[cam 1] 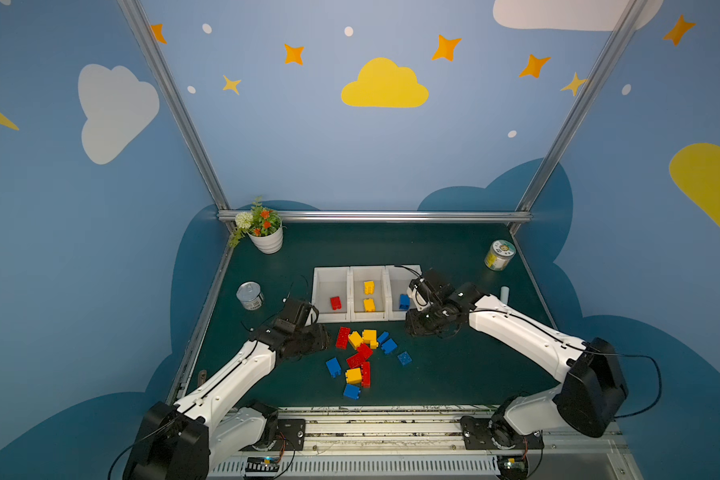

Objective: Sort the legos into containers by color
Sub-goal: 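Withdraw the left gripper over the pile while the right gripper moves toward the pile, then lower the right gripper into the pile and grasp a yellow brick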

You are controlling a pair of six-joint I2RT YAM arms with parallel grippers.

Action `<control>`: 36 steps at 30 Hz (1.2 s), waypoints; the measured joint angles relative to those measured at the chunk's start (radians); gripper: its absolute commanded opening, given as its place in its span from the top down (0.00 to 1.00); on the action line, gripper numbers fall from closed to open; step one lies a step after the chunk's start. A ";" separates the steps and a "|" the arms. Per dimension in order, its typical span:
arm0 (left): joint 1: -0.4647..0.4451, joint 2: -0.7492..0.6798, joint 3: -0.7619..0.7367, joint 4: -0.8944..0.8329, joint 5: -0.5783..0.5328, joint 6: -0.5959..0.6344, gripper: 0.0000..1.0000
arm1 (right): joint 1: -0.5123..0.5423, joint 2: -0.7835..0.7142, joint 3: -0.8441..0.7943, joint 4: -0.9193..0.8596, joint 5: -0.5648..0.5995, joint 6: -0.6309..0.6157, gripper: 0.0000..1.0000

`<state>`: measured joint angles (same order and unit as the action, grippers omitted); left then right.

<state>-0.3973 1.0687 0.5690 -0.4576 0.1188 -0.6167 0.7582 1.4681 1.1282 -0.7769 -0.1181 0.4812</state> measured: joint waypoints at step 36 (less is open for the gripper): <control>-0.020 -0.588 -0.238 -0.194 -0.102 -0.245 0.39 | 0.260 0.727 0.723 -0.180 0.014 -0.237 0.54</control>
<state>-0.4171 0.4805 0.3305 -0.6514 0.0170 -0.8612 1.0183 2.1948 1.8515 -0.9573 -0.1040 0.2447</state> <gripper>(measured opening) 0.609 0.459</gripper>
